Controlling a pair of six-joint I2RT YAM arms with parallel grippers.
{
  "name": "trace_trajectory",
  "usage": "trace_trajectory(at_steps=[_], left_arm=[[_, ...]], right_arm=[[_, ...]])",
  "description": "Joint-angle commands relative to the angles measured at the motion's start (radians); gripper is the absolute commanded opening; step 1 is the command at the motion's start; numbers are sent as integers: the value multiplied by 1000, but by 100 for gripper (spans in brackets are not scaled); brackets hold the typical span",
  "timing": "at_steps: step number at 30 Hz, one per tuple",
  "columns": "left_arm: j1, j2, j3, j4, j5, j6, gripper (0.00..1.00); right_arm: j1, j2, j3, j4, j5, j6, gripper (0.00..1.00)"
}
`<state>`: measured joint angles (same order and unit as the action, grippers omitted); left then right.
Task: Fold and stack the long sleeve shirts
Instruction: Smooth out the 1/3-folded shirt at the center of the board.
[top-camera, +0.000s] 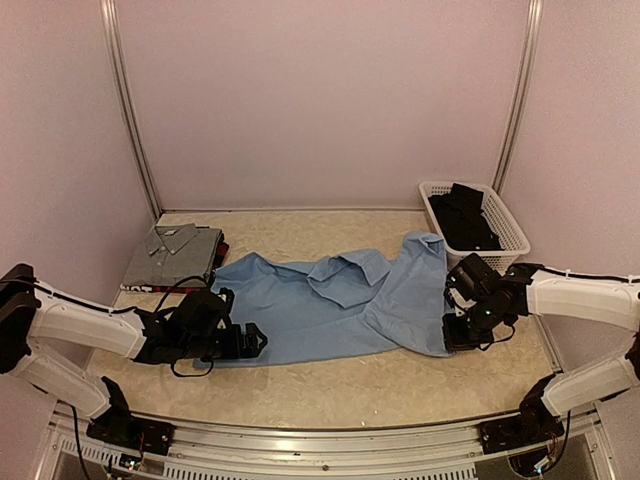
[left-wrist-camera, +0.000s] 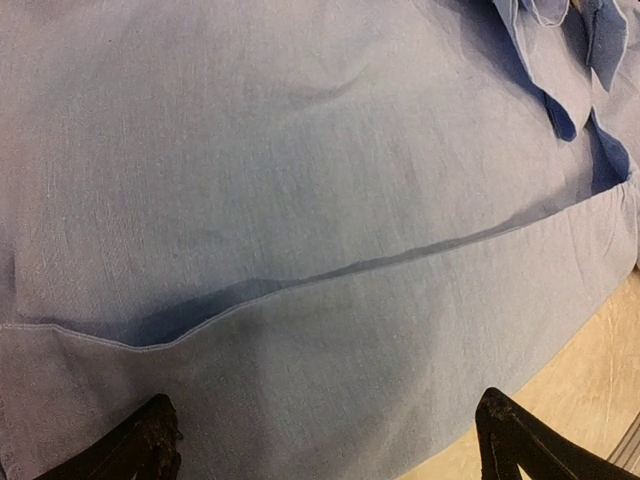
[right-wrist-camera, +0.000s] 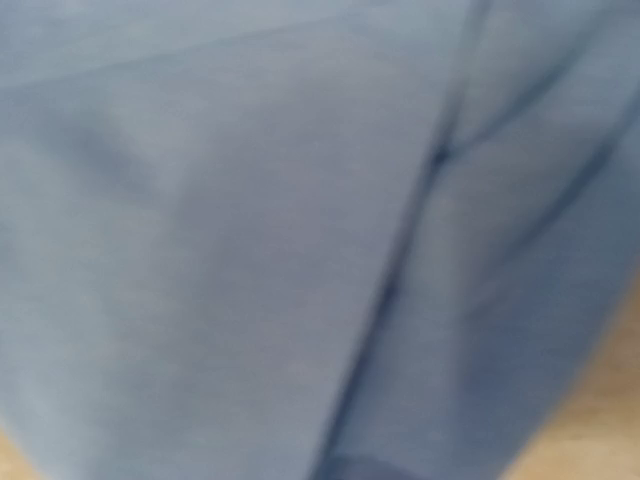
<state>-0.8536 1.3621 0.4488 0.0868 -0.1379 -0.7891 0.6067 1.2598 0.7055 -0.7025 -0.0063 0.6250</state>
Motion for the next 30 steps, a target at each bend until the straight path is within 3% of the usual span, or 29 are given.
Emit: trace_trajectory(at_steps=[1, 5, 9, 15, 24, 30], left_arm=[[23, -8, -61, -84, -25, -37, 99], [31, -40, -97, -84, -30, -44, 99], [33, -59, -87, -111, -31, -32, 99], [27, -38, -61, -113, -29, -15, 99], [22, -7, -47, -99, -24, 2, 99], [19, -5, -45, -96, -26, 9, 99]], right_arm=[[11, -27, 19, -78, 76, 32, 0], [11, -48, 43, -105, 87, 35, 0], [22, -119, 33, -58, 12, 48, 28], [64, -223, -24, -6, -42, 137, 52], [198, -155, -85, 42, -9, 255, 55], [220, -153, -132, 110, -1, 305, 53]])
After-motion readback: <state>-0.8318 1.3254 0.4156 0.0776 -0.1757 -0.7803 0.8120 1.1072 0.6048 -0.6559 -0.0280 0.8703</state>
